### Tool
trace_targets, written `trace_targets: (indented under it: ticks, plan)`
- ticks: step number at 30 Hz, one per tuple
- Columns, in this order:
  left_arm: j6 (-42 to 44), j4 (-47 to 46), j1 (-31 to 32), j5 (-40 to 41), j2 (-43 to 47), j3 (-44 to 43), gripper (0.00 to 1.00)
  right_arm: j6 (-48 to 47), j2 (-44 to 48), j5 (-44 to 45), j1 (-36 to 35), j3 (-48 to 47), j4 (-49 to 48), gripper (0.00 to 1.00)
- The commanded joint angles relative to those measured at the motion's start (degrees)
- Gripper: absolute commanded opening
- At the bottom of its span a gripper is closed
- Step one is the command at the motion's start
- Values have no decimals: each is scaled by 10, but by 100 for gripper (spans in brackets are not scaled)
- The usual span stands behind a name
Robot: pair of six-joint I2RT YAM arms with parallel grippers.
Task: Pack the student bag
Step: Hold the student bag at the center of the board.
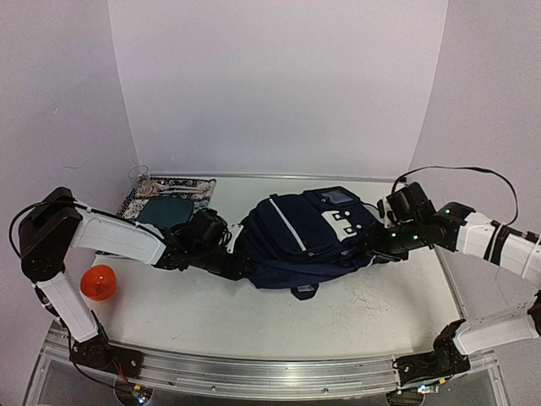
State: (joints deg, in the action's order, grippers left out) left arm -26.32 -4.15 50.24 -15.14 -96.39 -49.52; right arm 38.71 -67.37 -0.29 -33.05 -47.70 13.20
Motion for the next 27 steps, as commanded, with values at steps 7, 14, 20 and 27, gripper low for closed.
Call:
trace_targets:
  ticks: [7,14,20,27]
  plan:
    - [-38,10,65,-112,-22,-99,0,-141,28,76,-166,-84,55,65]
    - [-53,11,79,-167,-12,-117,0,-248,-53,68,-258,-83,-40,72]
    - [-68,10,81,-183,17,-105,0,-321,-131,85,-283,-106,-78,72]
    - [-75,10,83,-188,38,-96,0,-360,-199,77,-295,-126,-94,70]
